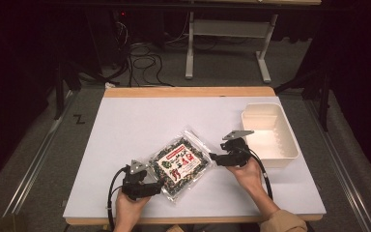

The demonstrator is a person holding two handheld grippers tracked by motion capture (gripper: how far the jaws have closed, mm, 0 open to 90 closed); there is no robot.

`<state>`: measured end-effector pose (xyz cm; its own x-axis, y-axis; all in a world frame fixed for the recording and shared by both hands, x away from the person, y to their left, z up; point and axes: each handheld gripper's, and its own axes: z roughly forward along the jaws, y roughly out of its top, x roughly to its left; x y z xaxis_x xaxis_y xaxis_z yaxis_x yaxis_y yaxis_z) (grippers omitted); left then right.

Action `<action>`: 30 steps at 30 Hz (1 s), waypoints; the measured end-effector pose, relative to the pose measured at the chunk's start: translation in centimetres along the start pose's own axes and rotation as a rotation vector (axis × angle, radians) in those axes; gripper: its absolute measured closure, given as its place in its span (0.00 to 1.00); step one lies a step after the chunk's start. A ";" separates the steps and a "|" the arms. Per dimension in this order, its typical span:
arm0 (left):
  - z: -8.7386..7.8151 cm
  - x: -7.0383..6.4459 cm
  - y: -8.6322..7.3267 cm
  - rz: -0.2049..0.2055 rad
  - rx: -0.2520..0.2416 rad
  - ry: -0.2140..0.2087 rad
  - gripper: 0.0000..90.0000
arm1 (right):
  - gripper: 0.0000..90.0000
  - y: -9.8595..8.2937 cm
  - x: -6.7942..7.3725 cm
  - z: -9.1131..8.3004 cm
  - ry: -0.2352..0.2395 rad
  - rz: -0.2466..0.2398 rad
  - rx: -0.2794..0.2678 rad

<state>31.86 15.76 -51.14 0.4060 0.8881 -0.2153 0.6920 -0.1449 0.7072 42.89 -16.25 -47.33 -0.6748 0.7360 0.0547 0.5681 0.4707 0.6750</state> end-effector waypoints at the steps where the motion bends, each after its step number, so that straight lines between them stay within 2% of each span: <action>1: 0.0 0.0 0.0 0.000 0.000 -0.003 0.28 | 0.42 0.0 -0.1 0.3 0.003 0.012 0.014; 5: 0.0 0.0 0.1 0.014 0.002 -0.004 0.29 | 0.41 0.2 -0.6 1.5 -0.008 0.029 0.053; 8: 0.0 -0.1 0.0 0.021 0.001 -0.003 0.30 | 0.39 0.4 -0.9 2.2 0.001 0.063 0.063; 12: 0.0 -0.1 0.0 0.028 -0.001 -0.004 0.30 | 0.46 0.3 -1.4 2.9 0.051 0.117 0.076; 15: 0.0 -0.1 0.1 0.035 -0.002 -0.005 0.30 | 0.52 0.2 -1.3 3.6 0.084 0.123 0.103; 21: 0.1 -0.2 0.0 0.038 -0.008 -0.008 0.31 | 0.65 0.0 -1.6 3.8 0.158 0.152 0.099; 24: 0.1 -0.2 0.1 0.037 -0.004 -0.011 0.31 | 0.65 0.1 -1.4 3.7 0.181 0.160 0.101; 30: 0.2 -0.2 0.1 0.036 -0.003 -0.011 0.31 | 0.70 0.0 -1.3 3.6 0.183 0.160 0.075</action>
<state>31.96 15.52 -51.15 0.4373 0.8775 -0.1969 0.6748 -0.1754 0.7169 45.49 -15.43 -50.04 -0.6435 0.7068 0.2938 0.7037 0.3951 0.5905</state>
